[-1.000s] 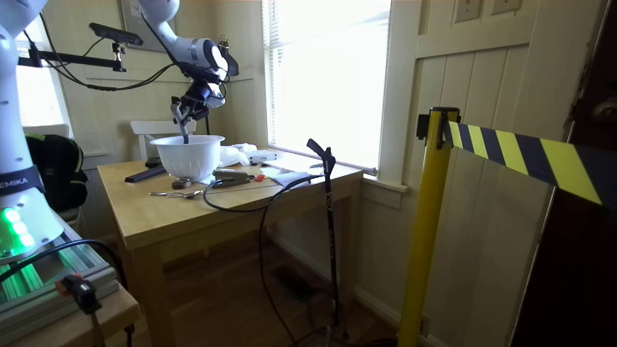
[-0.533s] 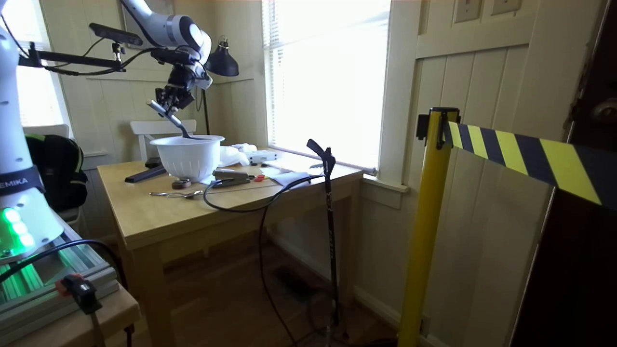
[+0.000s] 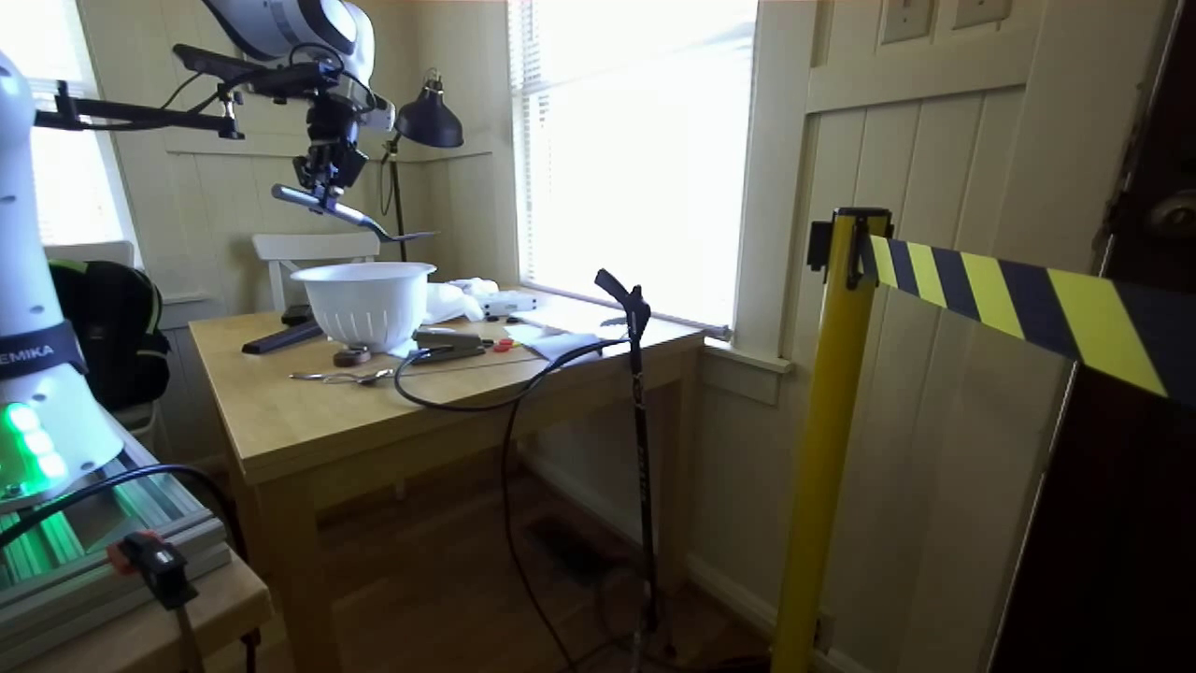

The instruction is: Use the black spatula to stir the tiles in the white colander.

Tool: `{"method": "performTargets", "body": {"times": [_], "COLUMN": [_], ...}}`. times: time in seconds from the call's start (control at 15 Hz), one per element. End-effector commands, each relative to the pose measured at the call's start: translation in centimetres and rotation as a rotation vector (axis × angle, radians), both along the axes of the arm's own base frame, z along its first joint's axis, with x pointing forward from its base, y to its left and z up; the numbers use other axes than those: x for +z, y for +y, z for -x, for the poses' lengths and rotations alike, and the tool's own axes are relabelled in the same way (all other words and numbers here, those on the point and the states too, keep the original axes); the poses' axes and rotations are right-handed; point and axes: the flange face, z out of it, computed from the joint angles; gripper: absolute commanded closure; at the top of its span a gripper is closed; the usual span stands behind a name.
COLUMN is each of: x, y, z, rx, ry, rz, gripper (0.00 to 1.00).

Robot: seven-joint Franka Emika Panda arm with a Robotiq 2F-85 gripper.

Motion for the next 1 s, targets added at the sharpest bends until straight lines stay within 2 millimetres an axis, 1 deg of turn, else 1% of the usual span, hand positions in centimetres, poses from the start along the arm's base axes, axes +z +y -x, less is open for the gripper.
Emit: {"method": "performTargets", "body": {"times": [0.0,0.2,0.27,0.33,0.4,0.47,0.73,0.8,0.93], "x": [-1.1,-4.5,-6.1,-4.6,-5.6,-5.9,-5.3,-6.4,-8.7], "y": [-4.8,-9.6,-11.2,-9.1,-10.2,-10.4,-9.3,-9.8,-11.4], "z": [0.9,0.7,0.9,-0.5,-0.2,-0.2,-0.4,-0.6,-1.1], "rx": [-0.034,-0.077,-0.094,-0.072,-0.084,-0.085,-0.066,-0.088,-0.156], "ry": [-0.185,-0.312,-0.350,-0.275,-0.276,-0.269,-0.279,-0.232,-0.208], "rz": [0.026,0.082,0.103,0.070,0.075,0.075,0.071,0.145,0.175], "gripper": [0.94,0.94,0.94,0.94,0.76,0.76,0.76,0.94,0.94]}}
